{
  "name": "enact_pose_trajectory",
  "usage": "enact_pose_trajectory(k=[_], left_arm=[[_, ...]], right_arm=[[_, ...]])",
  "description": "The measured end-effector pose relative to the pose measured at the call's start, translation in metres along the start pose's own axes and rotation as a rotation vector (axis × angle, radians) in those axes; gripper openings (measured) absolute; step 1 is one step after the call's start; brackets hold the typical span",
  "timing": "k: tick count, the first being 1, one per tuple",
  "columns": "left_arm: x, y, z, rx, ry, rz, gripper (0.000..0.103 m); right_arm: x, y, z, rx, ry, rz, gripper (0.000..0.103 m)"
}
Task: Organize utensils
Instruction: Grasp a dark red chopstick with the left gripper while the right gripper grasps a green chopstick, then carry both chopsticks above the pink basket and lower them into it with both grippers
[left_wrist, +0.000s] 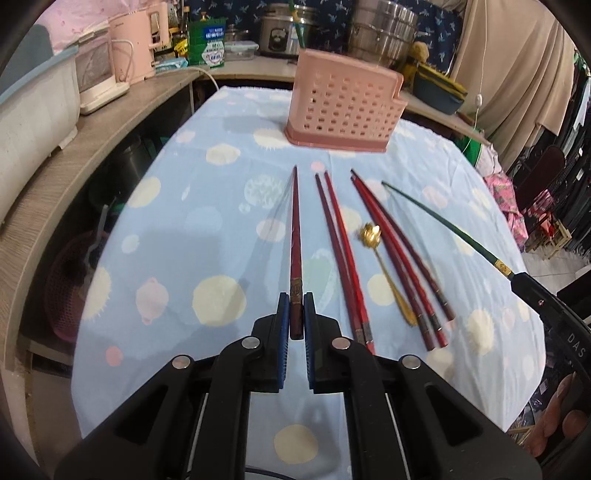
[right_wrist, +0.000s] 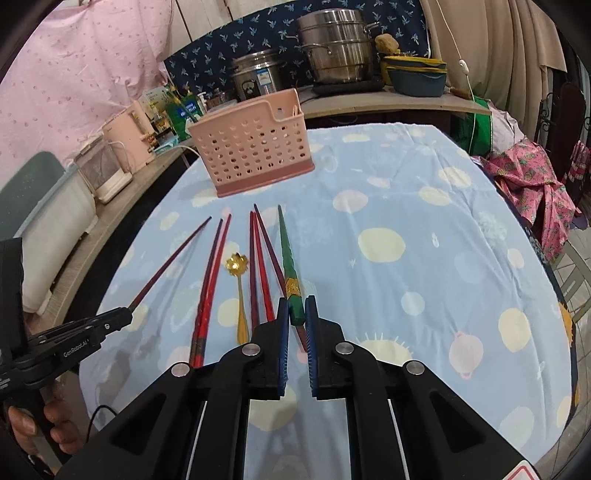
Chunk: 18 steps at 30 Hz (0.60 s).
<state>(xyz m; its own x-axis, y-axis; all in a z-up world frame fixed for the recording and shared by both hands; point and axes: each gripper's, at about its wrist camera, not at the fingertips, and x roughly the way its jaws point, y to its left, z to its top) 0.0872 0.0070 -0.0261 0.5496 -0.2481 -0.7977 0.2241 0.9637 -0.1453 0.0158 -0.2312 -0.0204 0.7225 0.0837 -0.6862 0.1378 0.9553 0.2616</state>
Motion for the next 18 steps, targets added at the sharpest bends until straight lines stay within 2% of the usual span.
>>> enact_pose_trajectory(k=[6, 13, 18], left_arm=[[-0.031, -0.002, 0.029, 0.000, -0.087, -0.017, 0.007], [-0.060, -0.008, 0.079, 0.010, -0.205, -0.021, 0.007], [-0.074, -0.013, 0.118, 0.017, -0.285, -0.019, 0.007]], right_arm=[[-0.027, -0.002, 0.032, 0.021, -0.089, 0.020, 0.009], [-0.053, -0.002, 0.084, 0.032, -0.211, 0.042, 0.008], [-0.056, -0.002, 0.122, 0.034, -0.271, 0.051, 0.008]])
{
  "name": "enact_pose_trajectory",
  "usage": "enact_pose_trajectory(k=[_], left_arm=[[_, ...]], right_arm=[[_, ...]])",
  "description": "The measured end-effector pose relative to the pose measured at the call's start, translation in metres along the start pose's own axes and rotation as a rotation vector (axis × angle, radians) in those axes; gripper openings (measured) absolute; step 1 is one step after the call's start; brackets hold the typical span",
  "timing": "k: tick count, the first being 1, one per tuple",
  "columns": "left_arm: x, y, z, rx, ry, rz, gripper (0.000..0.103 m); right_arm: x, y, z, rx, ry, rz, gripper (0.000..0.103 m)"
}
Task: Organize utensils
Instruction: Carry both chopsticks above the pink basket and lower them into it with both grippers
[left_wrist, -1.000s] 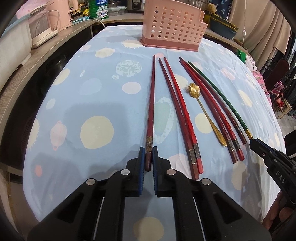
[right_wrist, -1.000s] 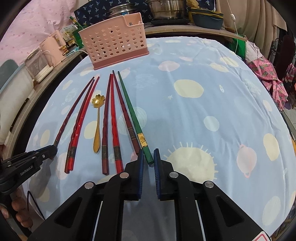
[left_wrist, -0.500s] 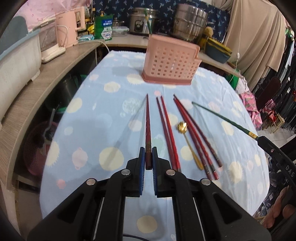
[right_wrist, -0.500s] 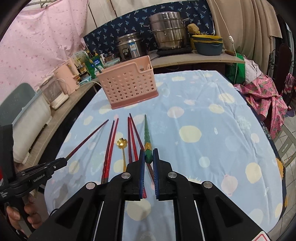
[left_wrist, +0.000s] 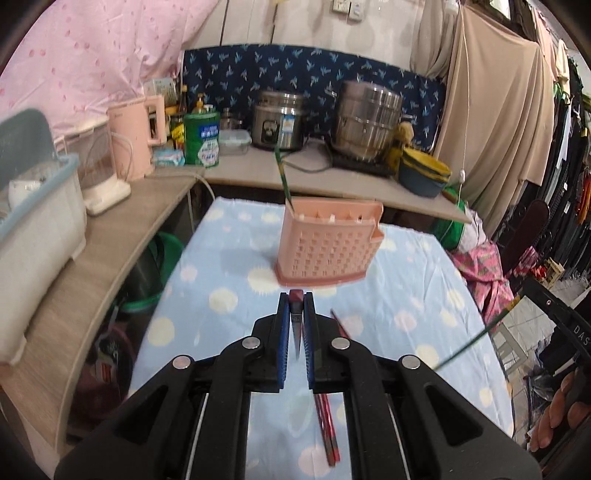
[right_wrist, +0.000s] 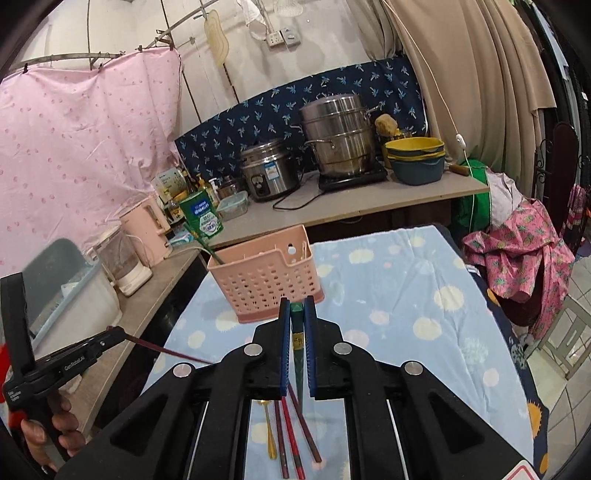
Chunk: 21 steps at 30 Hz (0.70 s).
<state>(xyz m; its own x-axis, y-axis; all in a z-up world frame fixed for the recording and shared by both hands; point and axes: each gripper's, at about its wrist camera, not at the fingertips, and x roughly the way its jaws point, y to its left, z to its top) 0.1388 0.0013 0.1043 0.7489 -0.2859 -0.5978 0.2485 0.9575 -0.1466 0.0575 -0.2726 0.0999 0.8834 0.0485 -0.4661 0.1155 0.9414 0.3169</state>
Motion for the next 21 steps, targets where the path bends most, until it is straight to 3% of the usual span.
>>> enact_pose_trajectory(k=[10, 15, 21], left_arm=[[-0.003, -0.009, 0.084, -0.001, -0.152, -0.015, 0.007], [0.000, -0.018, 0.136, -0.004, -0.250, -0.014, 0.007], [0.012, -0.021, 0.175, -0.021, -0.334, -0.026, 0.007]], right_arm=[[0.025, 0.005, 0.067, 0.010, -0.117, 0.015, 0.008], [0.040, 0.014, 0.111, 0.022, -0.204, 0.055, 0.008], [0.069, 0.024, 0.152, 0.049, -0.275, 0.092, 0.008]])
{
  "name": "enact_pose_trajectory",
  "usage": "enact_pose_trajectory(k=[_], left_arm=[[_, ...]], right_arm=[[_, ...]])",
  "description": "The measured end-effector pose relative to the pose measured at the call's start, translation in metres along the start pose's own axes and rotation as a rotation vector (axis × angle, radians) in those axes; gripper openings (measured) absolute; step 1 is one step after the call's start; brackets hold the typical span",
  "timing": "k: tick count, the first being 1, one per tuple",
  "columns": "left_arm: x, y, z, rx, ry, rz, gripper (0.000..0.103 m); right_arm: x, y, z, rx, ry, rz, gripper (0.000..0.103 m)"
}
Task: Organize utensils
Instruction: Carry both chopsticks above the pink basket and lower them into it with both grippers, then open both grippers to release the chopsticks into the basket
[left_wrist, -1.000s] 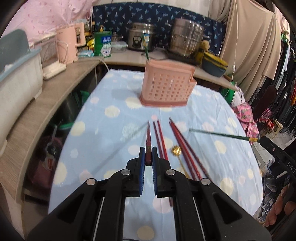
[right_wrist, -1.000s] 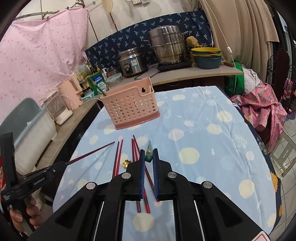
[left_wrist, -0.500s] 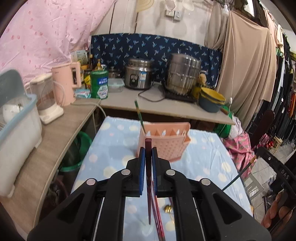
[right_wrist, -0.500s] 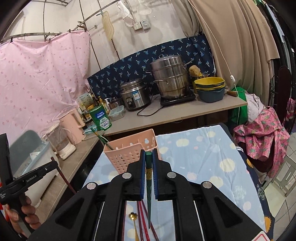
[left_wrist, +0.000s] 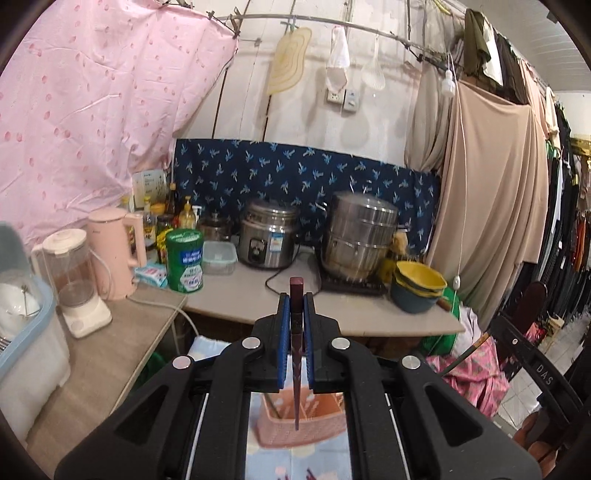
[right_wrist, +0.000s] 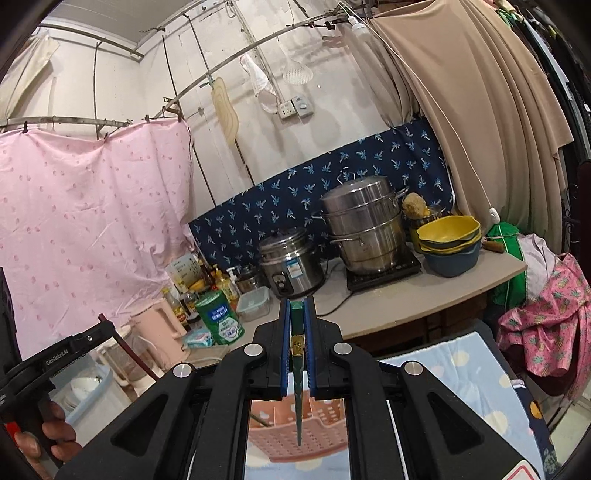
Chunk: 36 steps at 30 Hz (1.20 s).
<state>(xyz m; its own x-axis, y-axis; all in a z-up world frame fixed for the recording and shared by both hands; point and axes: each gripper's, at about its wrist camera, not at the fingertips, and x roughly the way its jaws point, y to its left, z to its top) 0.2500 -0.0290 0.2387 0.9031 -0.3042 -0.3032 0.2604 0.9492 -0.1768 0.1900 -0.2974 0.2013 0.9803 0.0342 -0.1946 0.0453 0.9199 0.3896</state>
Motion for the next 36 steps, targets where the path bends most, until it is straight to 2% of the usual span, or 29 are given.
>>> enact_pose_trajectory(k=[5, 13, 18, 22, 23, 24, 25, 26, 27, 28, 36], left_arm=[[0.032, -0.001, 0.001, 0.013, 0.007, 0.020, 0.007], [0.079, 0.009, -0.035, 0.022, 0.112, 0.034, 0.007], [0.092, 0.018, -0.056, 0.012, 0.163, 0.048, 0.008], [0.095, 0.024, -0.066, 0.001, 0.184, 0.056, 0.009], [0.094, 0.025, -0.068, -0.001, 0.187, 0.070, 0.016], [0.093, 0.026, -0.069, -0.003, 0.187, 0.083, 0.024], [0.091, 0.027, -0.070, -0.007, 0.182, 0.093, 0.040], [0.089, 0.028, -0.070, -0.010, 0.175, 0.097, 0.046], [0.086, 0.029, -0.071, -0.011, 0.170, 0.102, 0.046], [0.084, 0.030, -0.071, -0.010, 0.171, 0.103, 0.046], [0.062, 0.025, -0.078, 0.008, 0.184, 0.109, 0.047]], right_arm=[[0.038, 0.010, -0.001, -0.005, 0.009, 0.016, 0.008], [0.090, 0.014, -0.040, -0.060, 0.131, -0.006, 0.008], [0.102, 0.007, -0.066, -0.069, 0.198, -0.029, 0.008], [0.103, 0.005, -0.074, -0.072, 0.222, -0.034, 0.008], [0.103, 0.005, -0.076, -0.074, 0.228, -0.033, 0.008], [0.101, 0.005, -0.077, -0.076, 0.221, -0.036, 0.009], [0.098, 0.006, -0.078, -0.084, 0.213, -0.048, 0.013], [0.096, 0.007, -0.078, -0.088, 0.208, -0.052, 0.023], [0.091, 0.007, -0.078, -0.087, 0.194, -0.053, 0.037], [0.088, 0.007, -0.077, -0.086, 0.182, -0.052, 0.045], [0.058, 0.008, -0.078, -0.080, 0.177, -0.048, 0.045]])
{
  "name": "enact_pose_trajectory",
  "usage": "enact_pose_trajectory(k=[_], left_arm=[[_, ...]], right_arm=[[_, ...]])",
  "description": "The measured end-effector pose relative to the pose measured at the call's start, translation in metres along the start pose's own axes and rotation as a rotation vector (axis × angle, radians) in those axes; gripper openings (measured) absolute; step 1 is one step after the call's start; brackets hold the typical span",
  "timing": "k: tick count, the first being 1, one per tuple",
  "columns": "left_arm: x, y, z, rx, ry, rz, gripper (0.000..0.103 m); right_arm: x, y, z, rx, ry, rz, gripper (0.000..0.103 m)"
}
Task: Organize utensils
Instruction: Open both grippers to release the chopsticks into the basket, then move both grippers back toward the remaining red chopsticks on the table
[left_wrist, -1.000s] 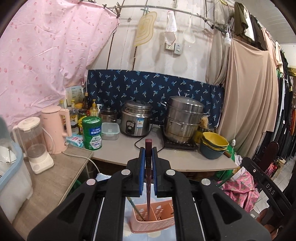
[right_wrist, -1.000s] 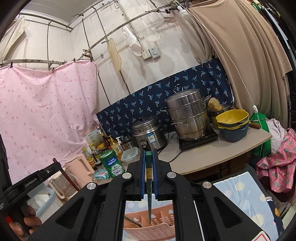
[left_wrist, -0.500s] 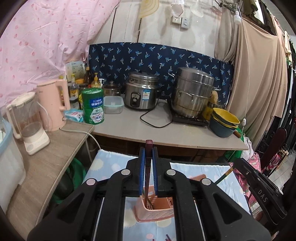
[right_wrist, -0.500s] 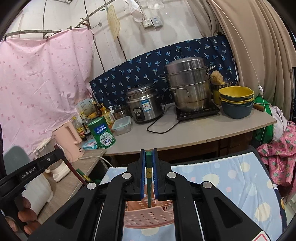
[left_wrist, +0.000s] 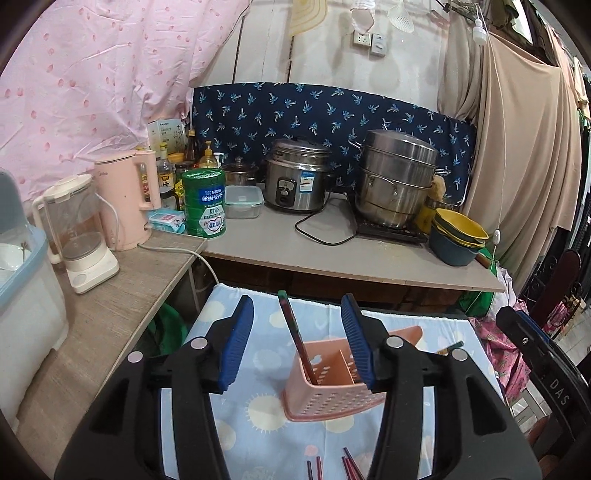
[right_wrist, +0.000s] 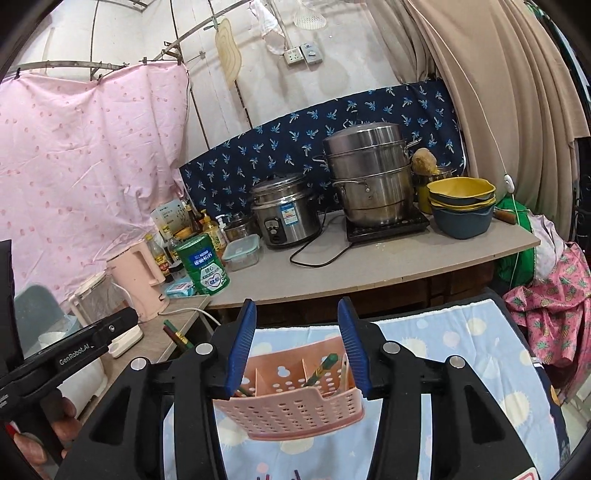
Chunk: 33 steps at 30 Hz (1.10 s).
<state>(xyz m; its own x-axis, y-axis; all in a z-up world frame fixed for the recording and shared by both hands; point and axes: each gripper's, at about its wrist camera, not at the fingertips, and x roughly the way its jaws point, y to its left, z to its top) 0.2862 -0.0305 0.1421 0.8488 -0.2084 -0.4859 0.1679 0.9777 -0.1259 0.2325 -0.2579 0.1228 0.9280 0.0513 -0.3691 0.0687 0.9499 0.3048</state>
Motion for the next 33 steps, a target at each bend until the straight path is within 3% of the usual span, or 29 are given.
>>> enact_pose_trajectory(k=[19, 33], left_arm=[[-0.061, -0.009, -0.060, 0.044, 0.073, -0.008, 0.050], [-0.077, -0.013, -0.121, 0.066, 0.181, -0.017, 0.050]], right_arm=[[-0.077, -0.011, -0.074, 0.065, 0.093, 0.010, 0.046], [-0.107, -0.027, -0.148, 0.068, 0.218, -0.042, 0.046]])
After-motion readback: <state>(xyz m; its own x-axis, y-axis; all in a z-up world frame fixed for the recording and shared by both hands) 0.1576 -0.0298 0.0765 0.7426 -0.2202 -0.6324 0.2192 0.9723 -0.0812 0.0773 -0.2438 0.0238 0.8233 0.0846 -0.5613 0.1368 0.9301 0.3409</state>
